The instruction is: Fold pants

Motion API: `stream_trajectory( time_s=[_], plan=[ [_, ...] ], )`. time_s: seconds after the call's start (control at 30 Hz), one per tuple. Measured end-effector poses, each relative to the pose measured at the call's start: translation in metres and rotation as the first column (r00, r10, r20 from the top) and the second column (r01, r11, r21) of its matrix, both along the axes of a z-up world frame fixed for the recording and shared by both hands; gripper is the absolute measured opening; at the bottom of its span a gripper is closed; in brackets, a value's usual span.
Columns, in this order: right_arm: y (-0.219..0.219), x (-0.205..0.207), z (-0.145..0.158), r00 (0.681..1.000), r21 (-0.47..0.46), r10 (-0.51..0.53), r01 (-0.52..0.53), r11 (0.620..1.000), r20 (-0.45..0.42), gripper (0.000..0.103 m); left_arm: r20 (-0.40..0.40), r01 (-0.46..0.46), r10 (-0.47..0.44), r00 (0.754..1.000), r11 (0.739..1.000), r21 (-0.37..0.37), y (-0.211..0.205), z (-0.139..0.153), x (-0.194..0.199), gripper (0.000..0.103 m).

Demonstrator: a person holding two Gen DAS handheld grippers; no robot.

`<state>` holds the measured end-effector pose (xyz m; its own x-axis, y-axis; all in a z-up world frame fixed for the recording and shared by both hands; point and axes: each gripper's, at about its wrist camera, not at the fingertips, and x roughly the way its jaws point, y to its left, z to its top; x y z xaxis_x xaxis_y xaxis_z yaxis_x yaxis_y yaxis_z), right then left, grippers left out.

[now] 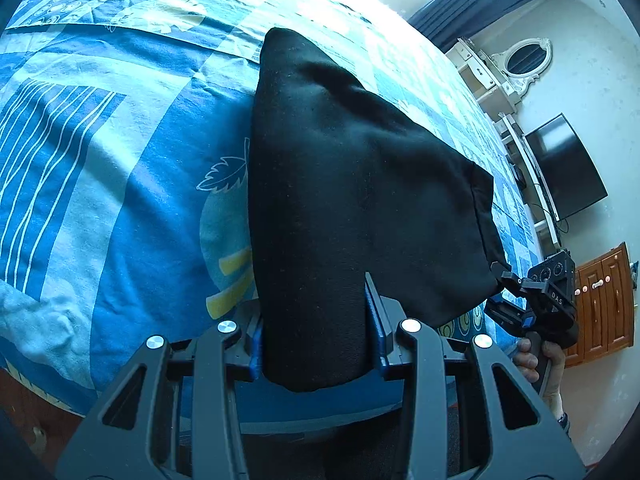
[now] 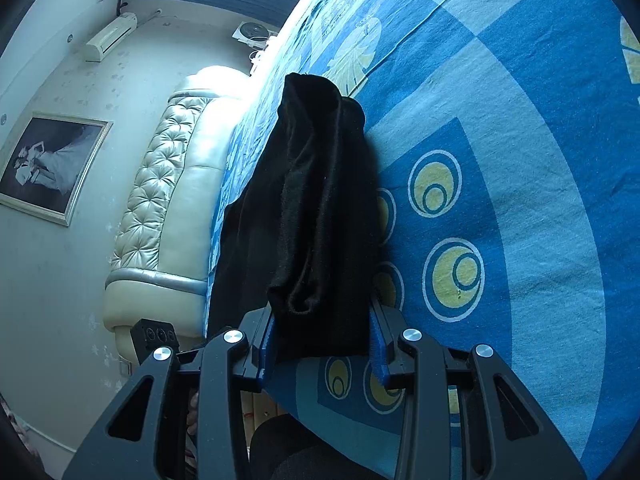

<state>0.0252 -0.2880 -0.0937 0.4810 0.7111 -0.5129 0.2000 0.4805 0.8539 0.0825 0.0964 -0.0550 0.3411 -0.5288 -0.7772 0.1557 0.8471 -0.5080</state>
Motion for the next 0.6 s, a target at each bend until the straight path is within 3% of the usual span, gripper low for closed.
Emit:
stream_trajectory(
  time_s=[0.6],
  plan=[
    [0.0001, -0.0041, -0.0072, 1.000, 0.019, -0.009, 0.009, 1.000, -0.016, 0.038, 0.014, 0.007, -0.007, 1.000, 1.000, 0.014, -0.0037, -0.0041, 0.0025, 0.039]
  ],
)
